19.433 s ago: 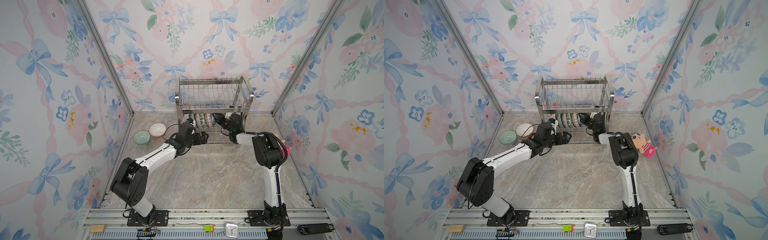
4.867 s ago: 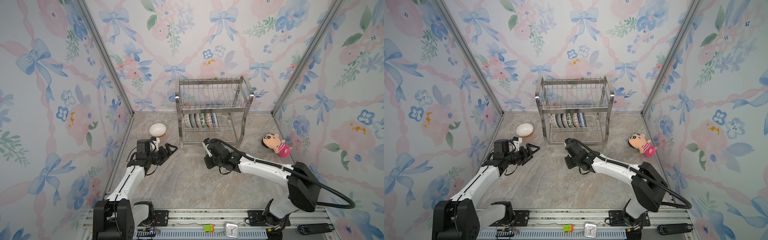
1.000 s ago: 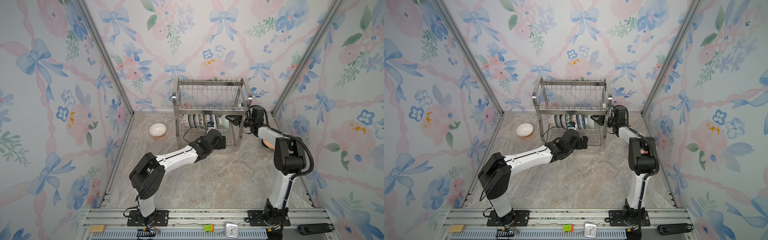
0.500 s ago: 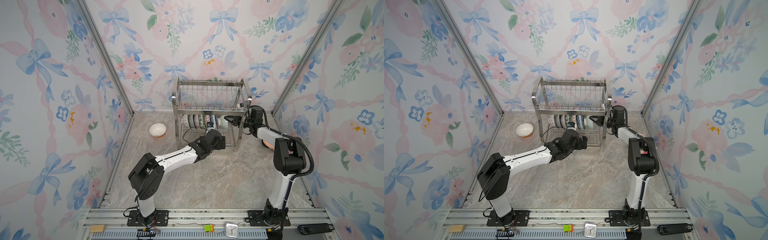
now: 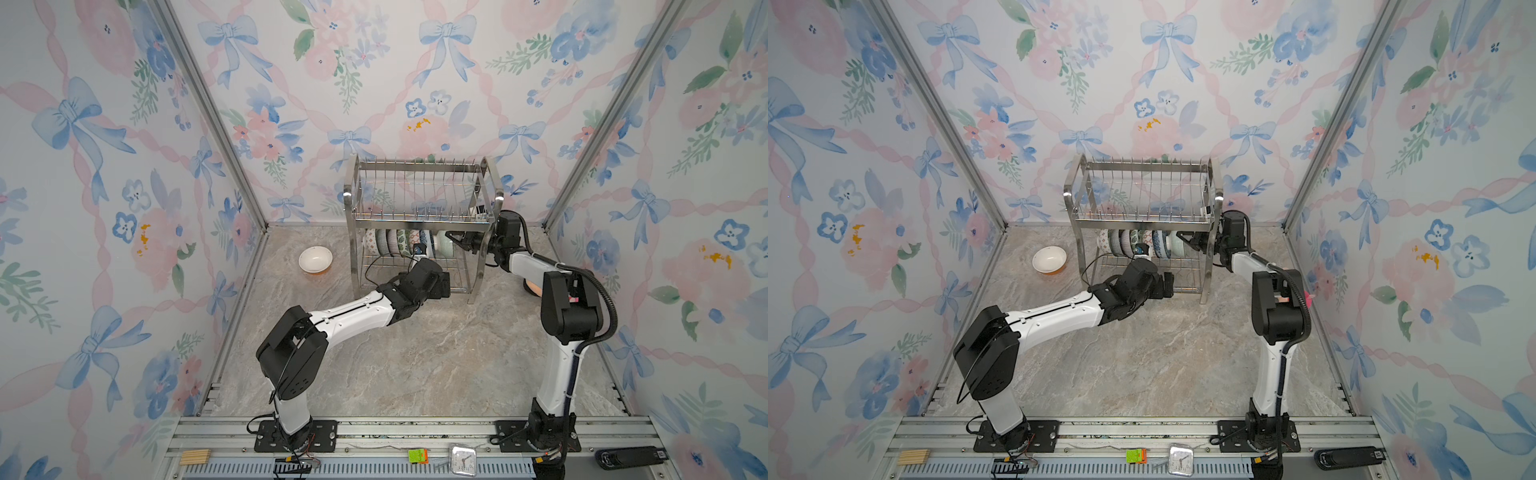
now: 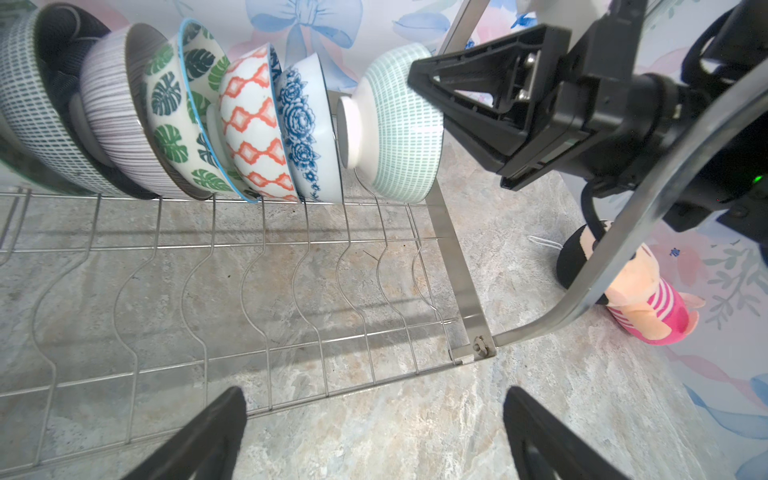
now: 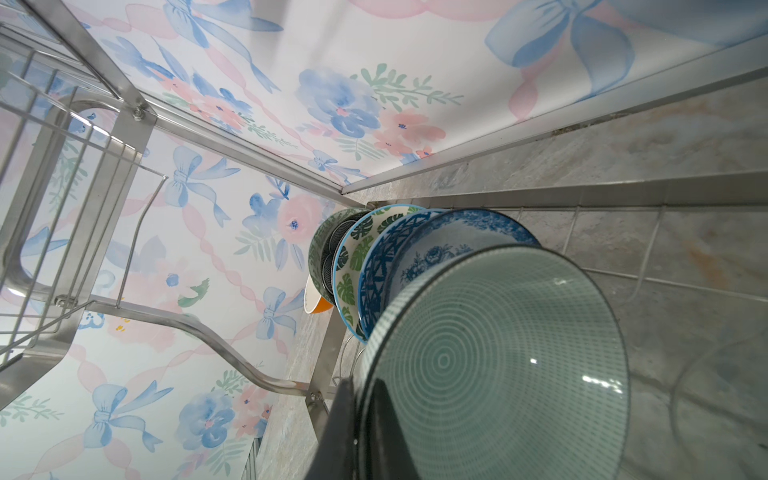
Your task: Load the bowls into the dish rack
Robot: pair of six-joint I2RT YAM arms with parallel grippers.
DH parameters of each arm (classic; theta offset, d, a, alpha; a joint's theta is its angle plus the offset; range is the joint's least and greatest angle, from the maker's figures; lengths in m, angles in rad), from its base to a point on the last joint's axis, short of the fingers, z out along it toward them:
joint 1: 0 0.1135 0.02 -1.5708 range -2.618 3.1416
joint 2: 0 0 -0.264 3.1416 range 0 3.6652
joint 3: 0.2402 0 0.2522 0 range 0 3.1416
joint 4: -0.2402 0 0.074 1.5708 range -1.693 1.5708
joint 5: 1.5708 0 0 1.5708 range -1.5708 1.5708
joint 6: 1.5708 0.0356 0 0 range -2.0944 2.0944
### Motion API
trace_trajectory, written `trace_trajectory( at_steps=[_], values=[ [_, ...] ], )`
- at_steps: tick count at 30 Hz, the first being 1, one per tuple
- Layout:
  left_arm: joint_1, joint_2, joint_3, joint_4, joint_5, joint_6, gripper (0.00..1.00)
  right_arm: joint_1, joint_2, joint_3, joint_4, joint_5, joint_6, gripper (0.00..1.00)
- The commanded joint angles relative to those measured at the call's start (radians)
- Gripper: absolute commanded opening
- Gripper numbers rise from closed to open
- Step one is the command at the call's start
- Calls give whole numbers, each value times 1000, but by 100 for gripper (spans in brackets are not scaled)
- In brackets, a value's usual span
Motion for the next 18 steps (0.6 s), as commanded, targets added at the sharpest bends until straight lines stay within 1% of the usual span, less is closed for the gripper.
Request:
trace_trajectory(
  at_steps=[1, 4, 9, 18],
  values=[
    [11, -35, 2, -22, -15, 12, 98, 17, 23, 63, 82, -3, 32, 0],
    [13, -33, 6, -25, -14, 14, 98, 23, 43, 64, 121, 5, 71, 0],
    [13, -33, 4, -28, -15, 13, 98, 33, 63, 64, 150, 27, 103, 0],
    [15, -42, -7, -34, -22, 13, 98, 35, 108, 59, 292, 37, 232, 0]
  ],
)
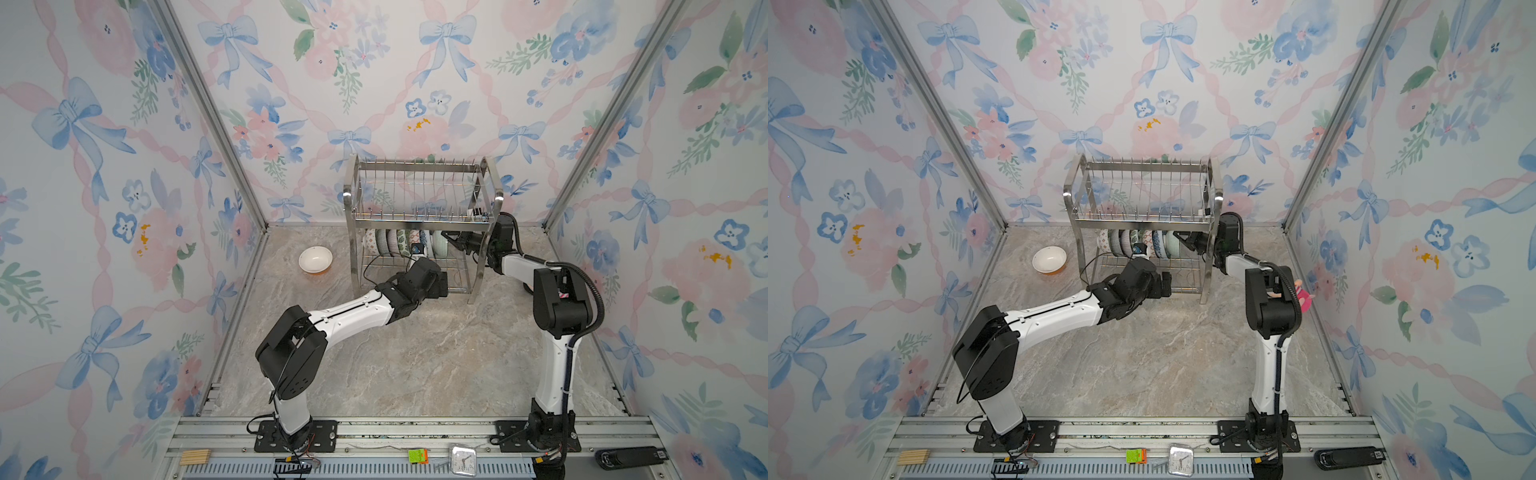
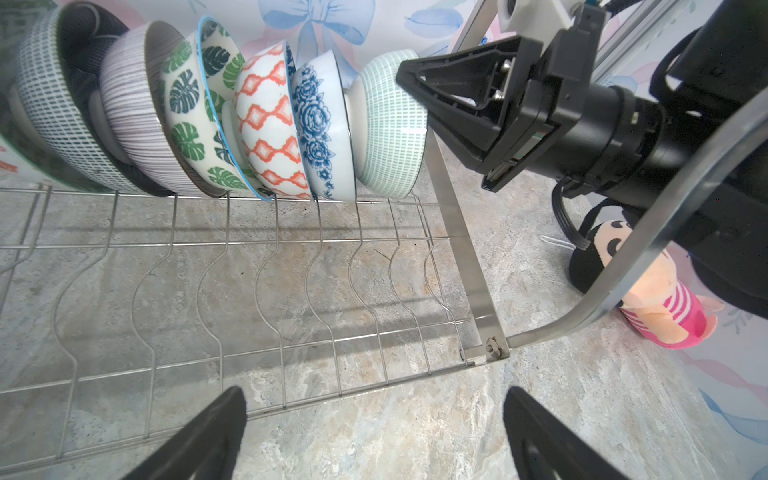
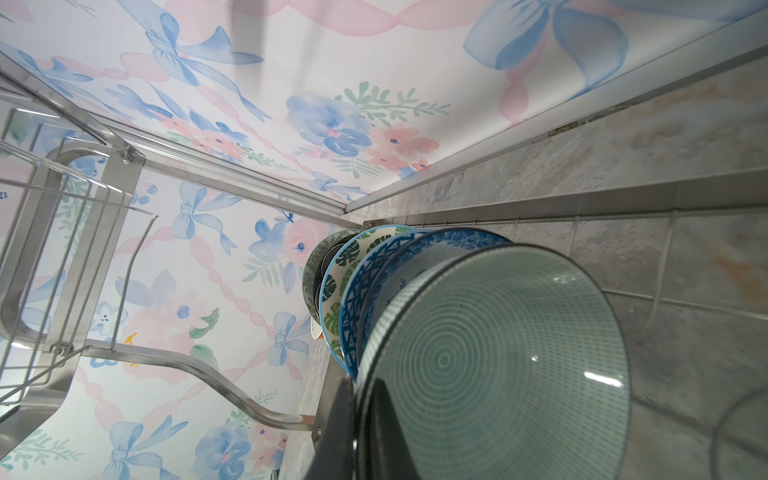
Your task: Load the bowls into the dish rack
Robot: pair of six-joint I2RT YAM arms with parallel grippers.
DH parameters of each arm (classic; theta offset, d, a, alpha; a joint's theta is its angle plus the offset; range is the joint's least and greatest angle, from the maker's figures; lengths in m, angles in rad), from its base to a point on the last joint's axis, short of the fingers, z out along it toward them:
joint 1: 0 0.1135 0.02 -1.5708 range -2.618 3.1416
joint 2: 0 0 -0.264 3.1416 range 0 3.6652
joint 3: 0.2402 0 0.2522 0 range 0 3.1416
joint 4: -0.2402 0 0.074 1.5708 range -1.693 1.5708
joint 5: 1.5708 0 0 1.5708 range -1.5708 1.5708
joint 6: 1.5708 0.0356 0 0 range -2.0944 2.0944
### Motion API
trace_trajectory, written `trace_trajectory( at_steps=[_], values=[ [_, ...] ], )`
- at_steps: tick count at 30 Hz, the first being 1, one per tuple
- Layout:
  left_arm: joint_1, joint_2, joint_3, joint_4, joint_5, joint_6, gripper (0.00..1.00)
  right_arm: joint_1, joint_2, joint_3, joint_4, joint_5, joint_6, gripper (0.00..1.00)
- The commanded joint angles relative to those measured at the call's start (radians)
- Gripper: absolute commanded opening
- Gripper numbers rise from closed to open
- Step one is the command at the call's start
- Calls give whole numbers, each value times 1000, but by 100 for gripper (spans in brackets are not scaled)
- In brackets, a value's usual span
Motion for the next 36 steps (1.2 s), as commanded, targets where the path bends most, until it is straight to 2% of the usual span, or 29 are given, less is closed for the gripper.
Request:
trace_trajectory(
  at_steps=[1, 13, 21, 36],
  values=[
    [7, -43, -9, -13, -20, 12, 98, 14, 29, 46, 123, -8, 68, 0],
    [10, -50, -22, -13, -20, 7, 98, 24, 55, 55, 164, -1, 111, 0],
    [10, -54, -26, -18, -21, 4, 98, 26, 88, 53, 283, 15, 227, 0],
    [10, -57, -29, -19, -20, 1, 98, 27, 93, 72, 192, 18, 191, 0]
  ],
)
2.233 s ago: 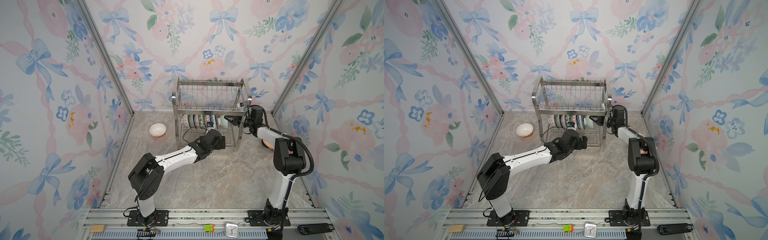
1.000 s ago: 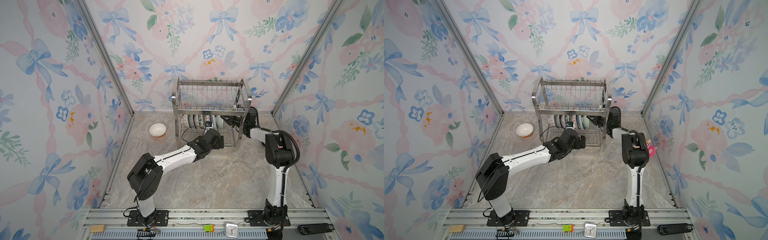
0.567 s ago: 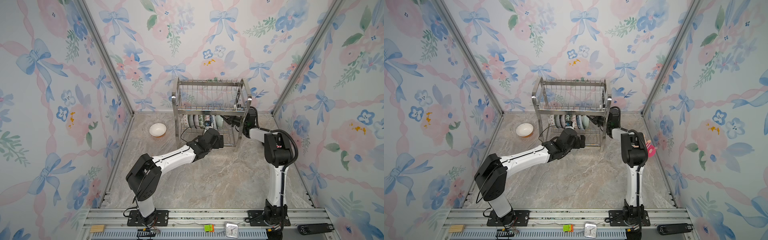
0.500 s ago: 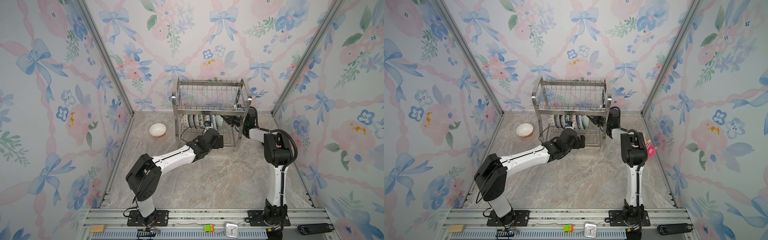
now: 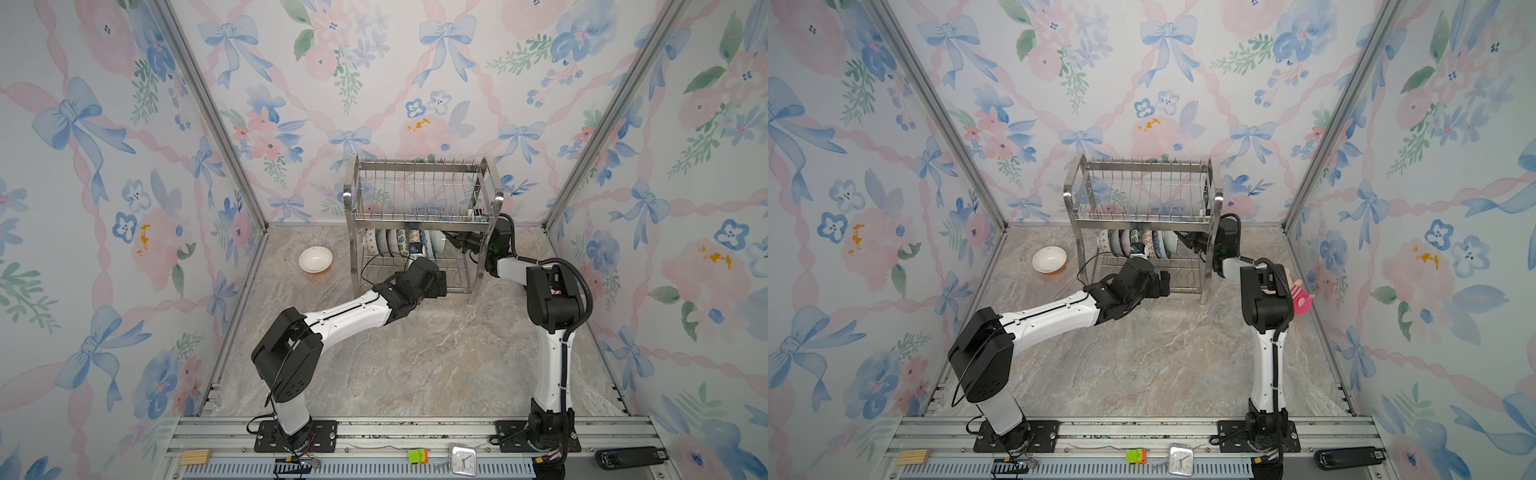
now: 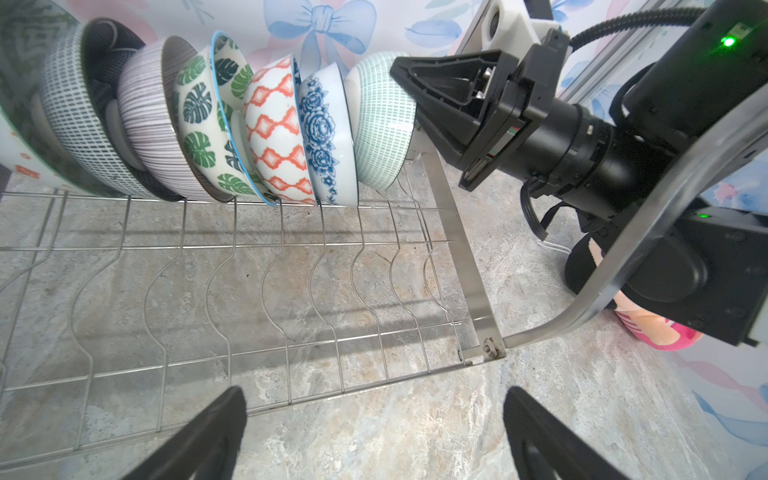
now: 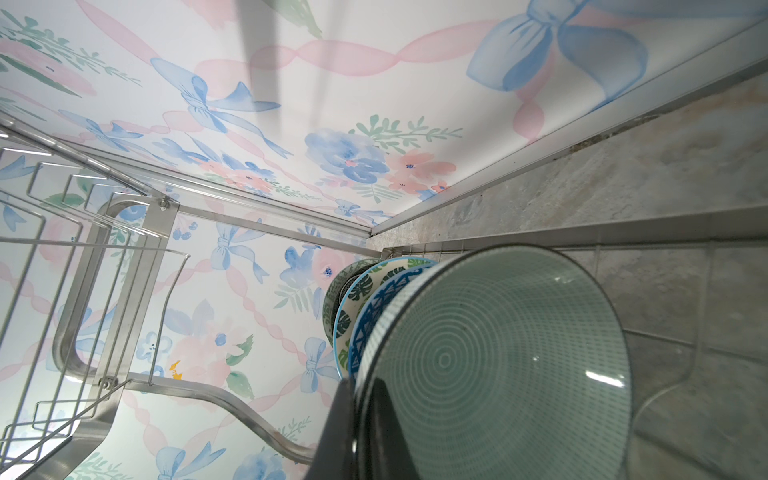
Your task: Load the bowls into the dish rack
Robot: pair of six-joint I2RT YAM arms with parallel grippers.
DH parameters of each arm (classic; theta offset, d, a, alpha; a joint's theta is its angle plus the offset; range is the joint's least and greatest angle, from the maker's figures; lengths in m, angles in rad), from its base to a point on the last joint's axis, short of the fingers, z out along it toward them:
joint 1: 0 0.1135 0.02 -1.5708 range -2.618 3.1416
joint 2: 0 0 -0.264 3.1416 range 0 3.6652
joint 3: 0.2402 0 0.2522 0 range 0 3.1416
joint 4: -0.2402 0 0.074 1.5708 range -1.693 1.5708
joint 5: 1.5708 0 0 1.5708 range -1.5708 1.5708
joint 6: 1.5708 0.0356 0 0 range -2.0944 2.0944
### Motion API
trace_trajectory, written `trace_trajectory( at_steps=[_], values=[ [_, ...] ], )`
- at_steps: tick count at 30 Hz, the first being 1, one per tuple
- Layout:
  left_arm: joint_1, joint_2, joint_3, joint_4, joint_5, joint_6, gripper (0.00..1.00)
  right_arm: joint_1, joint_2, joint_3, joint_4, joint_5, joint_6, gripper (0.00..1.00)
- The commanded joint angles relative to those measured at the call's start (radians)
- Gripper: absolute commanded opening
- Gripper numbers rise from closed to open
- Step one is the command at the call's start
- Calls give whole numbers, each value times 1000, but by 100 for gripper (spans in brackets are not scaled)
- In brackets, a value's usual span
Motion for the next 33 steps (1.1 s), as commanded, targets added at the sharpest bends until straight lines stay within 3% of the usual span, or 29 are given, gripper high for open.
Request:
trace_trajectory(
  at_steps=[1, 9, 21, 33],
  values=[
    [8, -31, -17, -17, -16, 1, 98, 25, 15, 46, -16, 5, -14, 0],
    [8, -30, -20, -19, -14, -3, 98, 24, 28, 86, -128, 7, -33, 0],
    [8, -30, -19, -17, -14, -2, 98, 19, 23, 58, -69, 2, 13, 0],
    [7, -37, -24, -20, -14, -7, 98, 21, -27, 71, -346, 25, -211, 0]
  ],
)
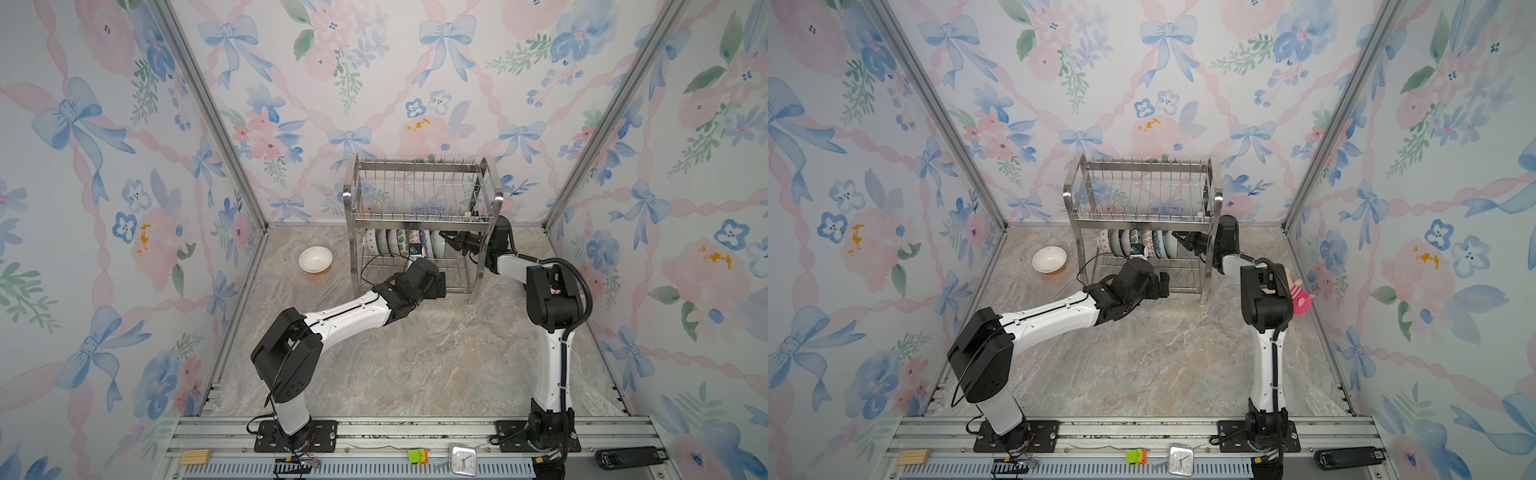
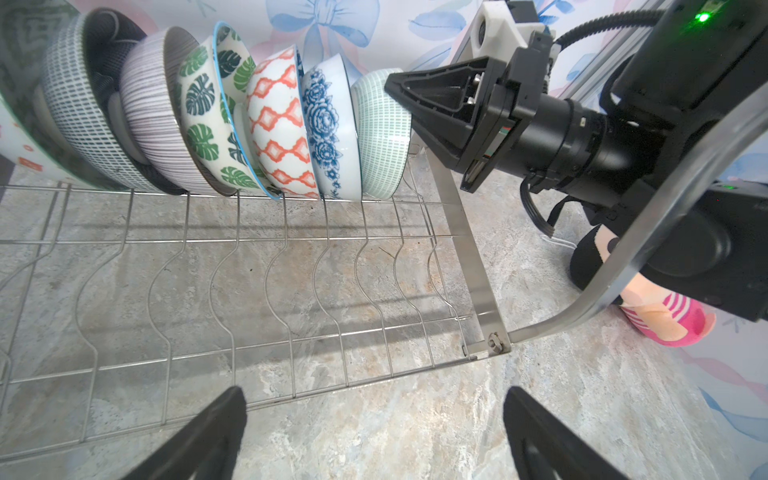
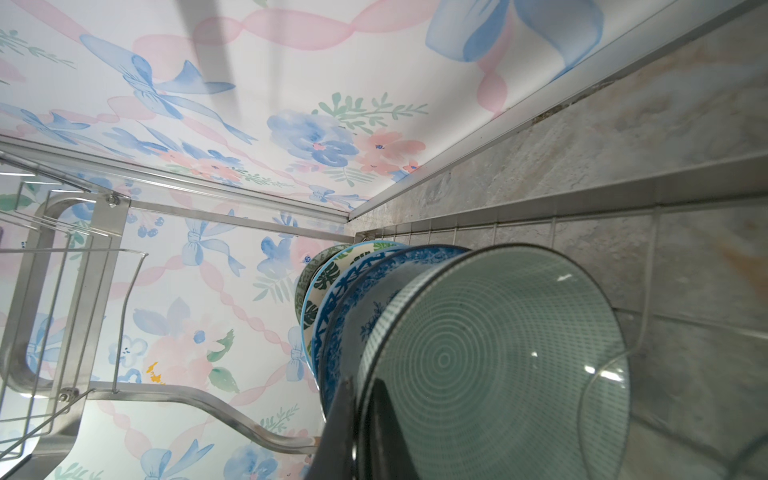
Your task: Load the bowls into the dish rack
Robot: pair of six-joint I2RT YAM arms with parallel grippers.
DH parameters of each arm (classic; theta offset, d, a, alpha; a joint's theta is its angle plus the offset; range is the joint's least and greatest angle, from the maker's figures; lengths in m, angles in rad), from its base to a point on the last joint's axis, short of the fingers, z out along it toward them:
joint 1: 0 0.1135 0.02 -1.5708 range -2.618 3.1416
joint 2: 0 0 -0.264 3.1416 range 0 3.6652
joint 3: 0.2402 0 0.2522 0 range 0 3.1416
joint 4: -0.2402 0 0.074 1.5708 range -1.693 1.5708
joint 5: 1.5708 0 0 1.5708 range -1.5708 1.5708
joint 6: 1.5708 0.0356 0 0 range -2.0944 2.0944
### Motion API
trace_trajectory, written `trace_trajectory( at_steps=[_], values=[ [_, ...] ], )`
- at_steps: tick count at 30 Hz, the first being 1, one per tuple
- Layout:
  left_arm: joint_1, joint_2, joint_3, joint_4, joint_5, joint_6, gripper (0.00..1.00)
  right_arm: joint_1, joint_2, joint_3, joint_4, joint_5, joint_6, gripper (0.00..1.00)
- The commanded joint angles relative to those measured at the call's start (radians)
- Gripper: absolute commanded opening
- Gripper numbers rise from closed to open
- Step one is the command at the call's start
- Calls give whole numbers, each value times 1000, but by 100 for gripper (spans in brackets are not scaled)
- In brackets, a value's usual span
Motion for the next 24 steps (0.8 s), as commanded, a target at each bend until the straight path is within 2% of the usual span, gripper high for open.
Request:
trace_trajectory(
  at_steps=[1, 8, 24],
  values=[
    [8, -34, -16, -14, -15, -7, 98, 21, -32, 29, -151, 33, -105, 0],
    [8, -38, -17, -14, -14, -9, 98, 26, -37, 61, -275, 38, -194, 0],
    [8, -53, -26, -16, -17, -11, 98, 30, -33, 91, -303, 19, -196, 14]
  ],
)
